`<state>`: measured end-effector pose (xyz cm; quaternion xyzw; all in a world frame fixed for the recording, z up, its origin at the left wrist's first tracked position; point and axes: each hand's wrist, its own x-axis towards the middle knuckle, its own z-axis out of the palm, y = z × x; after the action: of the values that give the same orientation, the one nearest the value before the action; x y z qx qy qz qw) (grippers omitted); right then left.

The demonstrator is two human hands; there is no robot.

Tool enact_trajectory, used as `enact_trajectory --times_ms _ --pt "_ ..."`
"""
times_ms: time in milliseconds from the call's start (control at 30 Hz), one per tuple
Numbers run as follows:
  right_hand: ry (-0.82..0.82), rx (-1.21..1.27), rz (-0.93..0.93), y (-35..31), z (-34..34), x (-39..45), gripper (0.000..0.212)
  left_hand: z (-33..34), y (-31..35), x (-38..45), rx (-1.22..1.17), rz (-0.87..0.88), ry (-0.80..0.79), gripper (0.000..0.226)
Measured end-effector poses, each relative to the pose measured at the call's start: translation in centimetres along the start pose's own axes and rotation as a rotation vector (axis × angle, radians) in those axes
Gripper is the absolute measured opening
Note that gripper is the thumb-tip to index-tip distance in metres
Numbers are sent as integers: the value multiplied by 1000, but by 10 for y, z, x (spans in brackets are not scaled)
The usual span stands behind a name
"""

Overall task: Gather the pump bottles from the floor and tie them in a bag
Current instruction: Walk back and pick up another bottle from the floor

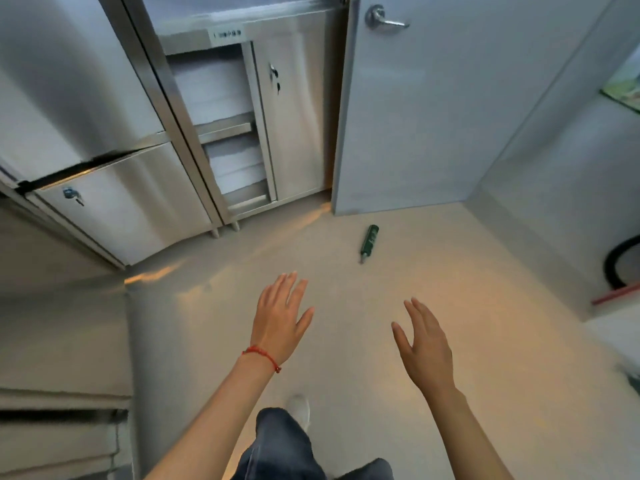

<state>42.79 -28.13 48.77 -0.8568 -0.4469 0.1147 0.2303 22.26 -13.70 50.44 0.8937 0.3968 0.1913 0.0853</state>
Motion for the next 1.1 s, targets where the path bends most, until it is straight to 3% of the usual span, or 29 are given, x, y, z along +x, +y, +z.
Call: enact_trajectory --times_ms 233,467,667,800,967,1100 --pt "90 19 137 10 -11 70 47 28 -3 107 -32 131 -93 48" --pt "105 25 206 69 -29 153 46 89 42 206 -69 173 -189 49" --pt "46 7 150 123 -65 253 47 132 92 291 -80 102 -250 44" --pt "-23 -19 82 147 -85 320 48 147 111 341 -71 13 -275 53" --pt "-70 -27 11 159 -86 409 48 168 108 400 -57 -93 -257 71" --pt "-117 -56 -63 157 -76 490 48 193 94 453 -58 -173 -242 60"
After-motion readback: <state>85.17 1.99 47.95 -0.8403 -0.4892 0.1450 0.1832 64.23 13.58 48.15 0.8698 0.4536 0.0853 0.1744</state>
